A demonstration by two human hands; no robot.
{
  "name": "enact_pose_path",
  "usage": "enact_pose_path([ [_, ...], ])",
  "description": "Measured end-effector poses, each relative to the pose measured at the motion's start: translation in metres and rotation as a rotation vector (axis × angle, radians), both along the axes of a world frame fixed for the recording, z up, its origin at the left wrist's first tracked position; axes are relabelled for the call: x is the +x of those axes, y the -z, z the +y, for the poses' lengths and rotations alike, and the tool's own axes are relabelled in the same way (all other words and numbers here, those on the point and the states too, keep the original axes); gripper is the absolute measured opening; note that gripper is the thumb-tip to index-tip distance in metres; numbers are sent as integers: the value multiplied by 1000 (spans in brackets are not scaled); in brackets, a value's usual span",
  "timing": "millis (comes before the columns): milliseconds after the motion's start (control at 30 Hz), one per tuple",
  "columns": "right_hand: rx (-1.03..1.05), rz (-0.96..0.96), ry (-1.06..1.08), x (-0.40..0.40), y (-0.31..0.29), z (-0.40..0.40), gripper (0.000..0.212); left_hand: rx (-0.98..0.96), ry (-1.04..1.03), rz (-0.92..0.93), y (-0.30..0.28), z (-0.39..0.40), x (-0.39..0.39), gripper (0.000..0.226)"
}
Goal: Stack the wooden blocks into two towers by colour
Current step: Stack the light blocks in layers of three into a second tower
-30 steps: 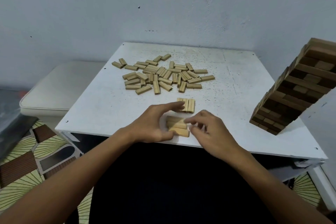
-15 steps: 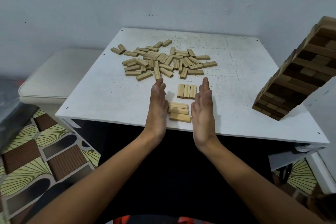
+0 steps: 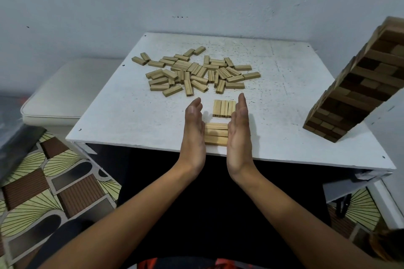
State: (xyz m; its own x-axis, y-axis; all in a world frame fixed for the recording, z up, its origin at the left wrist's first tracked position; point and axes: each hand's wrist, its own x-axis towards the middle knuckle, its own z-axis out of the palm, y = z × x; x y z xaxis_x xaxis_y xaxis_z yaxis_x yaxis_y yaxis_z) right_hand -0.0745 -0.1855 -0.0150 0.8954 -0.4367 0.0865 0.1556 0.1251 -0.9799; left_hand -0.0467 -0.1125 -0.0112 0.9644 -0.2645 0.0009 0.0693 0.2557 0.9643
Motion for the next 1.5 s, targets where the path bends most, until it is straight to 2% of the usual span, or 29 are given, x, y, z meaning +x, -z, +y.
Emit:
enact_pose_path([
  [100, 26, -27, 25, -2, 0, -2, 50, 48, 7, -39, -2, 2, 0, 56],
  [167, -39, -36, 68, -5, -2, -9, 44, 216, -7, -172, -3, 11, 4, 35],
  [267, -416, -9, 71, -5, -8, -35, 48, 554, 52, -409, -2, 32, 24, 45],
  [333, -644, 75, -78, -3, -10, -57, 50, 742, 210, -478, -5, 46, 40, 49],
  [400, -786, 186, -254, -3, -12, -73, 60, 860, 357, -533, -7, 55, 52, 56],
  [500, -882, 270, -378, -4, -12, -83, 73, 921, 425, -600, -6, 59, 60, 64],
  [667, -899, 269, -379, -3, -11, -85, 83, 915, 417, -664, -3, 58, 63, 60],
  [933, -893, 232, -364, -2, -7, -84, 80, 863, 397, -741, 1, 57, 61, 51],
  [1033, -884, 223, -346, -4, -9, -82, 76, 829, 351, -657, -1, 57, 56, 52],
  [1100, -696, 152, -224, -8, -12, -72, 64, 702, 258, -500, -2, 53, 48, 48],
  [1200, -235, 65, -80, -14, -13, -49, 51, 344, 133, -233, -2, 41, 35, 48],
  [1267, -58, 35, -55, -17, -12, -34, 61, 158, 84, -99, -3, 30, 27, 55],
  [1333, 10, 9, -34, -18, -10, -24, 93, 49, 53, -17, -8, 21, 19, 52],
  [1400, 27, -12, -29, -16, -8, -18, 113, -23, 36, 17, -11, 15, 13, 49],
  [1500, 28, -23, -45, -12, -8, -12, 119, -77, 32, 34, -11, 9, 8, 51],
])
